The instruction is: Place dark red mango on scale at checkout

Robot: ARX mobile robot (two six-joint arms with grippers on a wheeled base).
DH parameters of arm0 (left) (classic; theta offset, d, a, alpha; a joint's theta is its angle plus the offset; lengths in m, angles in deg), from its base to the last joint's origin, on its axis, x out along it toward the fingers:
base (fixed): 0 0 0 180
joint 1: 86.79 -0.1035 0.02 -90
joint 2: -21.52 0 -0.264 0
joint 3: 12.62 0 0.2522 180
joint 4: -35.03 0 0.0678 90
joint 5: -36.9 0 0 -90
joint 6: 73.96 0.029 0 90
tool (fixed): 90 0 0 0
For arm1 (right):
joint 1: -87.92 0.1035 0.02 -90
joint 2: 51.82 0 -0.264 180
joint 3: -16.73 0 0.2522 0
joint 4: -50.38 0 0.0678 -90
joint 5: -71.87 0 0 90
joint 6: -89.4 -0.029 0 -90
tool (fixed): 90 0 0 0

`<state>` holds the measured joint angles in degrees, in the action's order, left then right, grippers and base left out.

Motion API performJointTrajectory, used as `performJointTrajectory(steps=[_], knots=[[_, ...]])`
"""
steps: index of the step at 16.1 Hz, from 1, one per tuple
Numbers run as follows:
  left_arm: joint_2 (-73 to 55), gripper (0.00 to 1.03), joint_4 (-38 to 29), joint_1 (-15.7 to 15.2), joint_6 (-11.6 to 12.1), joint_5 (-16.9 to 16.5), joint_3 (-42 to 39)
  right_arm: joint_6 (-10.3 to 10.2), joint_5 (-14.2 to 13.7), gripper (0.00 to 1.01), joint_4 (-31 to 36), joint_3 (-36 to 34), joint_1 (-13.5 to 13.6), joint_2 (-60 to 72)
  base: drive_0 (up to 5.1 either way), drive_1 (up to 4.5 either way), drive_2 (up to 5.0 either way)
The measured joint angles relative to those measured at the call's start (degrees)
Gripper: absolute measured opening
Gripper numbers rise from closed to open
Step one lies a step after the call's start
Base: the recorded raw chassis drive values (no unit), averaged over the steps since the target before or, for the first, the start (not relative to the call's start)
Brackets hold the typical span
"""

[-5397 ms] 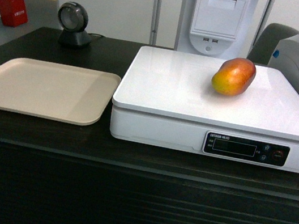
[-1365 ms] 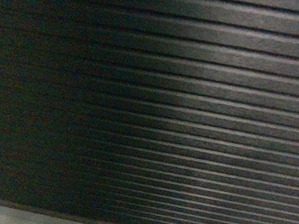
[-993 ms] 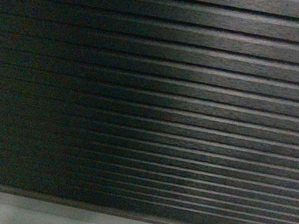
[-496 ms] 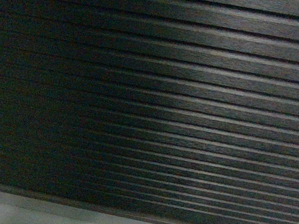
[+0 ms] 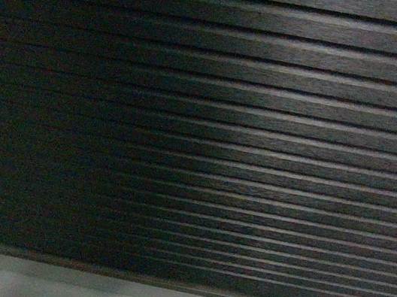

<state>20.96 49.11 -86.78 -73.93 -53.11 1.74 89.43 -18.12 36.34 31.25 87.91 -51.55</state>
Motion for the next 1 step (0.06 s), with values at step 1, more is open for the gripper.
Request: performJointTrajectory(steps=[1], knots=[[0.0, 0.98, 0.0, 0.0, 0.0, 0.0, 0.0, 0.0, 0.0, 0.98, 0.0, 0.0, 0.0, 0.0, 0.0, 0.00, 0.0]])
